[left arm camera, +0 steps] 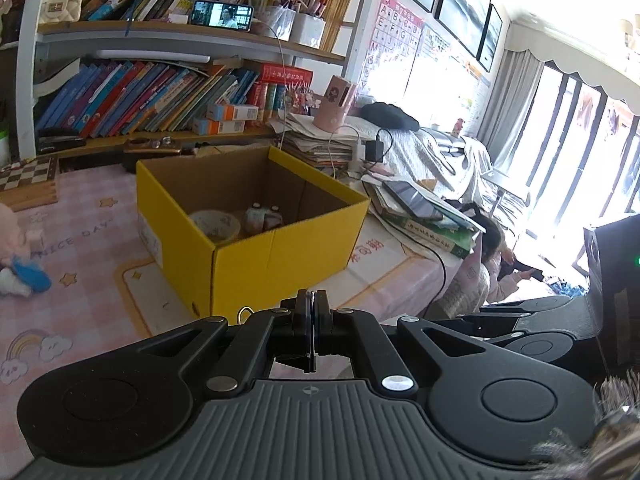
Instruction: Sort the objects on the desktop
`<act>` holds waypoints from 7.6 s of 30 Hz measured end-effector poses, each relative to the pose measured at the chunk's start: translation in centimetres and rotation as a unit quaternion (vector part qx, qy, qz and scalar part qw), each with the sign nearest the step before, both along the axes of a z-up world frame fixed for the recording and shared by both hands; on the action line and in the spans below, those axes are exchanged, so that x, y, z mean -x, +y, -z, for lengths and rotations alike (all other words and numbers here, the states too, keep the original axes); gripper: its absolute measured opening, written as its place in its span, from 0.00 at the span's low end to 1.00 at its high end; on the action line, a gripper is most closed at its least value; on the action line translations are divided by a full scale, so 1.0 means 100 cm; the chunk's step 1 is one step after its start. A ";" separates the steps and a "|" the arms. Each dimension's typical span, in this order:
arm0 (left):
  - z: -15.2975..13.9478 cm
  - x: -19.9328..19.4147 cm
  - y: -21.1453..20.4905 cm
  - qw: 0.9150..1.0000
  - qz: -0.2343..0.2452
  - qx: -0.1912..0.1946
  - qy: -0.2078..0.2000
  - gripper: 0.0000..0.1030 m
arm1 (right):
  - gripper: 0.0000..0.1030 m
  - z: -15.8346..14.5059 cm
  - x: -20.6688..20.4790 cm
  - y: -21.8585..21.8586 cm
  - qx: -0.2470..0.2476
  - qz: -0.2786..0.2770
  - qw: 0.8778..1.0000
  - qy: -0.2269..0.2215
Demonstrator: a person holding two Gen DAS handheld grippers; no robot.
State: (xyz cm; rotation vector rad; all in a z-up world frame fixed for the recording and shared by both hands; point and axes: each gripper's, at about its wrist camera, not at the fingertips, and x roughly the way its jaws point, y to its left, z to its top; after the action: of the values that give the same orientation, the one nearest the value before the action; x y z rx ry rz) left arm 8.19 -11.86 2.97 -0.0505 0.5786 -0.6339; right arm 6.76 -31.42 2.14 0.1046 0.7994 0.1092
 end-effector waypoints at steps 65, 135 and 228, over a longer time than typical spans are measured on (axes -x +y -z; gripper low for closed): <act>0.043 -0.193 -0.097 0.988 -0.071 -0.096 0.100 0.30 | 0.53 0.033 -0.263 -0.018 0.167 -0.370 0.910 0.089; 0.031 0.023 0.104 0.979 -0.193 -0.034 0.057 1.00 | 0.73 0.018 0.000 0.084 0.043 -0.043 0.998 -0.021; 0.068 -0.200 0.233 0.922 -0.369 -0.025 0.110 0.97 | 0.27 0.065 -0.255 0.242 0.008 -0.251 0.968 -0.008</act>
State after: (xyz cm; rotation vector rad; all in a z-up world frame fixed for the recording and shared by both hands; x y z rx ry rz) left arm 28.15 11.48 -3.82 -0.2829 0.7344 0.1272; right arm 32.29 -7.26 -4.33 -0.1174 0.7968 0.5807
